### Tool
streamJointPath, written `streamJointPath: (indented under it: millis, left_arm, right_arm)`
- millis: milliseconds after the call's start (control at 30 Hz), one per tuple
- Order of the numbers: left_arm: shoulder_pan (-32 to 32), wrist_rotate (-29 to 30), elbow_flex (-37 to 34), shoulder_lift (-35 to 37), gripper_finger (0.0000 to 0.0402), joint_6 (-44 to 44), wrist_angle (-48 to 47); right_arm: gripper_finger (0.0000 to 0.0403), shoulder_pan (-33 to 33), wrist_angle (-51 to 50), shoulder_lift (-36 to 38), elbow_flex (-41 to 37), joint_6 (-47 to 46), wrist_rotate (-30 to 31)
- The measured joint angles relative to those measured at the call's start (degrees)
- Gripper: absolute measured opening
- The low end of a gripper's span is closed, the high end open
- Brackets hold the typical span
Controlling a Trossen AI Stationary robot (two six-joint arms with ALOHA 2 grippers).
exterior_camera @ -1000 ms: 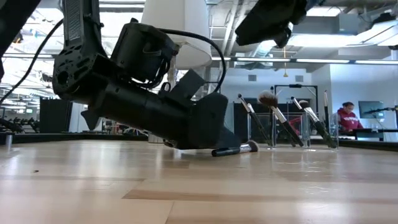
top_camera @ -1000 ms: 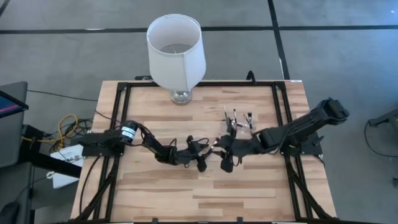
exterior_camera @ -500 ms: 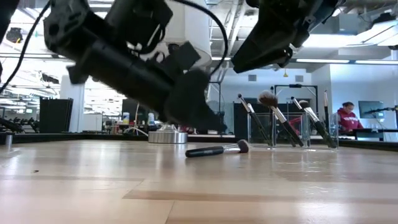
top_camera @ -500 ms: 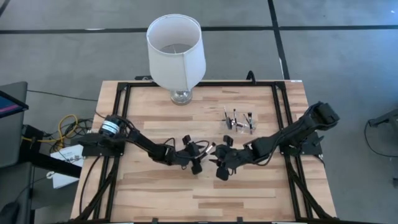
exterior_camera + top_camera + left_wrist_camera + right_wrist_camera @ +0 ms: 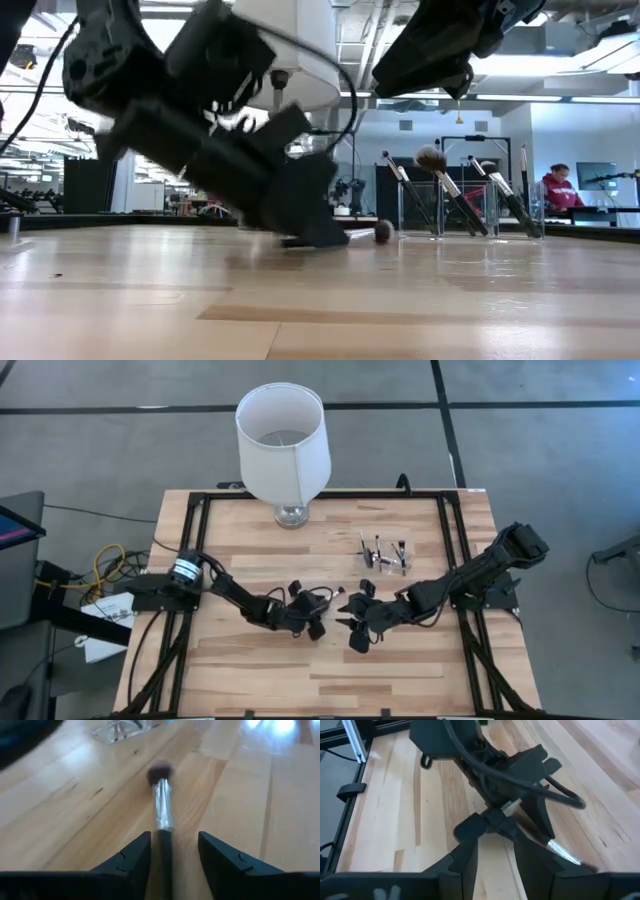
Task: Pick & Place Makeup Supplies
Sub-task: Put the black makeup brush into the transparent organizer
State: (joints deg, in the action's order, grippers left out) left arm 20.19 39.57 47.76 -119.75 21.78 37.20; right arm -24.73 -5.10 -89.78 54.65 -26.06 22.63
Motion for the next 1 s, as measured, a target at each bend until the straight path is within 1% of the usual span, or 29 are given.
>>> streamJointPath:
  millis: [167,300,367,467,567,667,700,733,833,900,933,1000]
  left_arm:
    - [-0.1,2.0,0.3,-3.8,0.0152,5.1,1.8]
    - [0.6,4.4,0.3,-4.5,0.0149,4.6,1.6]
    - [0.6,4.2,0.3,-3.9,0.0149,2.1,1.5]
    - [-0.1,1.6,0.2,-3.0,0.014,1.2,0.9]
    - [-1.0,-2.3,0.1,-2.4,0.0105,1.3,0.8]
    - [-1.2,-3.0,0.1,-2.2,0.0052,1.4,0.8]
    - [-1.2,-3.1,0.1,-2.1,0.0042,1.5,0.9]
    - [-1.2,-3.2,0.1,-1.9,0.0042,1.5,1.0]
    - [-1.2,-3.9,0.1,-1.0,0.0042,1.5,0.5]
    - [-1.3,-4.9,0.0,0.4,0.0042,1.1,-0.4]
    - [-1.3,-5.1,-0.1,1.2,0.0042,0.8,-1.0]
    - [-1.1,-5.2,-0.2,3.3,0.0042,-0.4,-1.3]
  right_arm:
    - [0.0118,0.0,0.0,0.0,0.0,0.0,0.0]
    - [0.0118,0.0,0.0,0.0,0.0,0.1,0.0]
    - [0.0118,0.0,0.0,0.0,0.0,0.1,0.0]
    - [0.0118,0.0,-0.1,0.0,0.0,0.1,-0.2]
    - [0.0118,-0.4,0.0,0.0,0.0,0.0,-0.1]
    - [0.0118,-0.5,0.1,0.0,0.0,-0.5,-0.1]
    - [0.0118,-0.4,0.0,0.0,0.0,-1.2,-0.2]
    - [0.0118,-0.4,0.0,0.1,0.0,-2.0,-0.4]
    - [0.0118,-1.5,-2.2,2.8,0.8,-2.9,-2.7]
    - [0.0118,-3.1,-4.8,6.2,2.7,-2.0,-2.8]
    - [0.0118,-4.1,-6.9,8.2,3.7,-0.9,-2.1]
    - [0.0118,-6.4,-10.6,12.3,5.5,1.7,1.6]
